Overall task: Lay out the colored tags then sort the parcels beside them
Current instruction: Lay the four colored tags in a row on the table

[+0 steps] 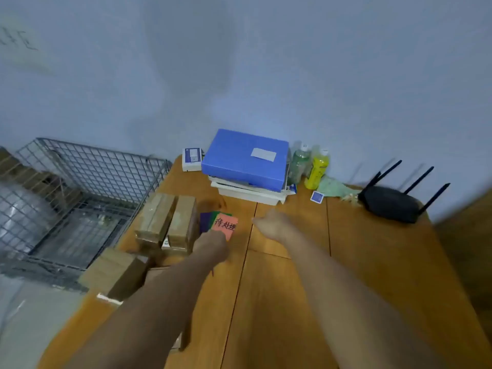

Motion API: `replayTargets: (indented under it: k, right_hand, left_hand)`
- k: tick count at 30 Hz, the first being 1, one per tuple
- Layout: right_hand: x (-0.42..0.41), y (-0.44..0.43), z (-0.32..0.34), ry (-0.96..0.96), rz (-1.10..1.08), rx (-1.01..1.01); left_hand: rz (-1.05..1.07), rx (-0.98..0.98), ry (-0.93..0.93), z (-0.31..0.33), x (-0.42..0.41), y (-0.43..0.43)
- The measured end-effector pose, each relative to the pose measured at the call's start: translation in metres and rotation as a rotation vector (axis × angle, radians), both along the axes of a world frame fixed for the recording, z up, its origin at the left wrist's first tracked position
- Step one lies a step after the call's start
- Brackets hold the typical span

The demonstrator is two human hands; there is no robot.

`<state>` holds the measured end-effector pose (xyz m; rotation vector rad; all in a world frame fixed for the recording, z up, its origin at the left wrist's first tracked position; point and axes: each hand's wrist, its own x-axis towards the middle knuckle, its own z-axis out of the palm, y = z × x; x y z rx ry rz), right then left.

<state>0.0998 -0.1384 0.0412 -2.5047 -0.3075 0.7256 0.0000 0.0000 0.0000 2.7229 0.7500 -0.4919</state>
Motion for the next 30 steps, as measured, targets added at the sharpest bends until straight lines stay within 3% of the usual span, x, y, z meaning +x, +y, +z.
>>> replayTargets:
  k: [4,10,18,23,30]
  right_hand:
    - [0.004,0.033,-0.076,0.199,-0.050,0.018]
    - [0.014,0.044,-0.134,0.266,-0.130,0.017]
    - [0.023,0.045,-0.153,0.369,-0.218,0.067]
    - [0.013,0.043,-0.157,0.434,-0.274,0.134]
    - [-0.001,0.049,-0.124,0.627,-0.477,0.503]
  left_hand:
    - [-0.020,0.087,0.193,-0.067,0.019,0.008]
    - [-0.097,0.132,0.329,-0.115,0.034,0.022]
    - [-0.068,0.129,0.252,-0.132,0.052,0.034]
    - [0.059,0.040,0.174,-0.129,0.050,0.040]
    - [0.030,-0.185,0.024,-0.090,0.029,0.014]
